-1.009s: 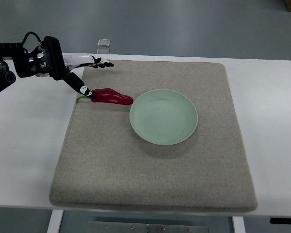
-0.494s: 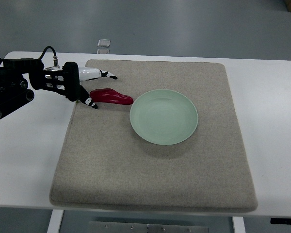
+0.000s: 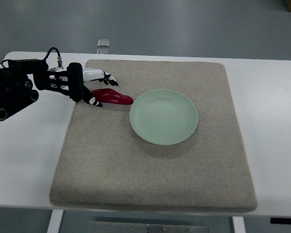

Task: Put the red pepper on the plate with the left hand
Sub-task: 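Lower the left hand over the red pepper, fingers open, then close the left hand fingers around the red pepper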

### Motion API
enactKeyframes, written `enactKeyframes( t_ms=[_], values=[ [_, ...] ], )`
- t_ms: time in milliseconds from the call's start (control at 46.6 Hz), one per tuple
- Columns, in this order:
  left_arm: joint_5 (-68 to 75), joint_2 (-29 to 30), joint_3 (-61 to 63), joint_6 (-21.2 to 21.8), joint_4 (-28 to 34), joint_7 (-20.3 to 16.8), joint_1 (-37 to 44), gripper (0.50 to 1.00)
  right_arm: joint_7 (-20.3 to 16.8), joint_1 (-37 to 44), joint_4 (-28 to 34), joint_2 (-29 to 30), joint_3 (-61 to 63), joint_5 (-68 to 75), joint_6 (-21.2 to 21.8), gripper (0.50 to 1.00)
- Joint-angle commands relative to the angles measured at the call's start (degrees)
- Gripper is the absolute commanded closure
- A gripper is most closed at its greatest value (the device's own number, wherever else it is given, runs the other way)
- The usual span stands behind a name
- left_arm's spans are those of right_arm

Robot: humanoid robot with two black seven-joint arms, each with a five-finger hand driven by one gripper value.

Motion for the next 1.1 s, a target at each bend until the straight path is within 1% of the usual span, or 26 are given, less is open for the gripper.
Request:
enactKeyframes(
  t_ms=[0, 451, 472, 515, 537, 558, 601, 644, 709, 816, 859, 945, 988, 1031, 1074],
  values=[
    [0.0, -0.6, 0.0, 0.0, 0.0, 0.0, 0.0, 0.677, 0.0, 0.0, 0.0, 0.0, 0.0, 0.0, 0.0, 0.572],
    [0.0, -1.5, 0.7, 0.0, 0.0, 0.1, 0.0, 0.681, 0.0, 0.0, 0.0, 0.0, 0.0, 0.0, 0.0, 0.572],
    [0.0, -1.5, 0.7, 0.0, 0.0, 0.1, 0.0, 0.696, 0.0, 0.0, 0.0, 0.0, 0.0, 0.0, 0.0, 0.572],
    [0.0, -1.5, 0.7, 0.0, 0.0, 0.1, 0.0, 0.758, 0.0, 0.0, 0.0, 0.0, -0.1, 0.0, 0.0, 0.572],
    [0.0, -1.5, 0.8, 0.0, 0.0, 0.1, 0.0, 0.780, 0.0, 0.0, 0.0, 0.0, 0.0, 0.0, 0.0, 0.572],
    [0.0, -1.5, 0.8, 0.0, 0.0, 0.1, 0.0, 0.797, 0.0, 0.0, 0.0, 0.0, -0.1, 0.0, 0.0, 0.572],
    [0.0, -1.6, 0.9, 0.0, 0.0, 0.1, 0.0, 0.810, 0.0, 0.0, 0.0, 0.0, 0.0, 0.0, 0.0, 0.572],
    [0.0, -1.5, 0.9, -0.1, 0.0, 0.1, 0.0, 0.849, 0.0, 0.0, 0.0, 0.0, 0.0, 0.0, 0.0, 0.572],
    [0.0, -1.5, 0.9, 0.0, 0.0, 0.1, 0.0, 0.868, 0.0, 0.0, 0.0, 0.0, 0.0, 0.0, 0.0, 0.572],
    [0.0, -1.5, 0.9, 0.0, 0.1, 0.1, 0.0, 0.881, 0.0, 0.0, 0.0, 0.0, 0.0, 0.0, 0.0, 0.572],
    [0.0, -1.4, 0.9, 0.0, 0.1, 0.1, 0.0, 0.906, 0.0, 0.0, 0.0, 0.0, 0.0, 0.0, 0.0, 0.572],
    [0.0, -1.3, 0.9, 0.0, 0.1, 0.1, -0.1, 0.917, 0.0, 0.0, 0.0, 0.0, 0.0, 0.0, 0.0, 0.572],
    [0.0, -1.3, 0.9, 0.0, 0.1, 0.1, -0.2, 0.945, 0.0, 0.0, 0.0, 0.0, 0.0, 0.0, 0.0, 0.572],
    [0.0, -1.2, 0.9, 0.0, 0.0, 0.1, -0.3, 0.956, 0.0, 0.0, 0.0, 0.0, 0.0, 0.0, 0.0, 0.572],
    [0.0, -1.1, 0.9, 0.0, 0.1, 0.1, -0.4, 0.981, 0.0, 0.0, 0.0, 0.0, 0.0, 0.0, 0.0, 0.572]
  ],
)
